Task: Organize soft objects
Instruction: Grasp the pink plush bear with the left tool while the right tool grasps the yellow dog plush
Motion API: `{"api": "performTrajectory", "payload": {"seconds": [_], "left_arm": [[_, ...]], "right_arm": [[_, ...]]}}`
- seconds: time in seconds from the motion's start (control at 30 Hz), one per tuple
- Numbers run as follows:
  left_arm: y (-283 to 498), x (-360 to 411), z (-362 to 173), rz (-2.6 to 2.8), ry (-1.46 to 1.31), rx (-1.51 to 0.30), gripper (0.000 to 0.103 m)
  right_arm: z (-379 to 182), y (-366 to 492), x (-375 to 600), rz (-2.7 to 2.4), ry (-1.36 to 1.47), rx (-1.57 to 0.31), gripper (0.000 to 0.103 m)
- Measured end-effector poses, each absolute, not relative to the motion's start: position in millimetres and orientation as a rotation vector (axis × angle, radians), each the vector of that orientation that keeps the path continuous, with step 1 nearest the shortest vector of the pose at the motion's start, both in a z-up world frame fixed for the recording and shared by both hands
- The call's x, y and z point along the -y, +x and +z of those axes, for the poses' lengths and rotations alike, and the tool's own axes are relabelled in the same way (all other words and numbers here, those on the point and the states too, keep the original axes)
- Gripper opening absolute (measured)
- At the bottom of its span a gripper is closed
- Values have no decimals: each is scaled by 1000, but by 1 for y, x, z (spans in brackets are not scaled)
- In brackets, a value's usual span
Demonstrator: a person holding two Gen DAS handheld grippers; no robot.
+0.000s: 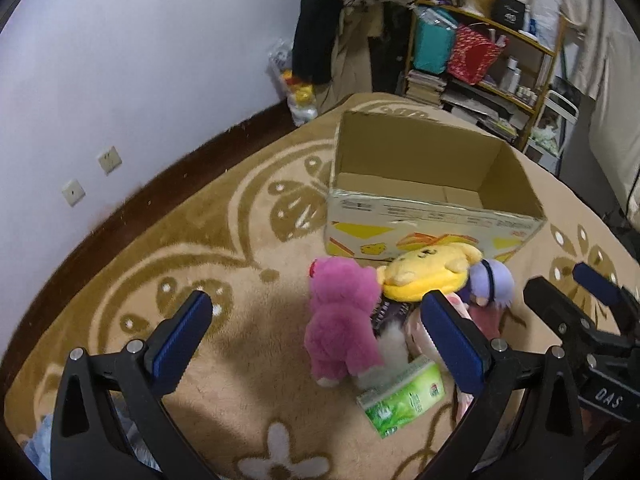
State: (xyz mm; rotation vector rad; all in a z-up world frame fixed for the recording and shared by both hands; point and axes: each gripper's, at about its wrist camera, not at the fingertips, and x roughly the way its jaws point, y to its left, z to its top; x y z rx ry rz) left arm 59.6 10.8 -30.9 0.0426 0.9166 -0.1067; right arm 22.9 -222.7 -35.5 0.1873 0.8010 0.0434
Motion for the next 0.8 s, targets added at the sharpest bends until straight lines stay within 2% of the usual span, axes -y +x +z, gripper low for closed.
{"api": "performTrajectory", "payload": {"seconds": [0.2, 0.33, 0.6, 0.73, 0.8], "left_arm": [[86, -4, -41, -101, 67, -955, 103], [103, -1, -49, -109, 84, -991, 103], [117, -11, -76, -129, 9, -1105, 103], [119, -6, -88, -144, 28, -1136, 103], [121, -2, -97, -149, 40, -1170, 103]], "right_arm": [[-51, 45, 221, 85, 214, -851, 102], [-63, 59, 214, 110, 204, -888, 94], [-78, 80, 219, 149, 274, -921, 93], [-84, 91, 223, 171, 329, -943, 83], [-89, 96, 225, 183, 363, -958, 83]]}}
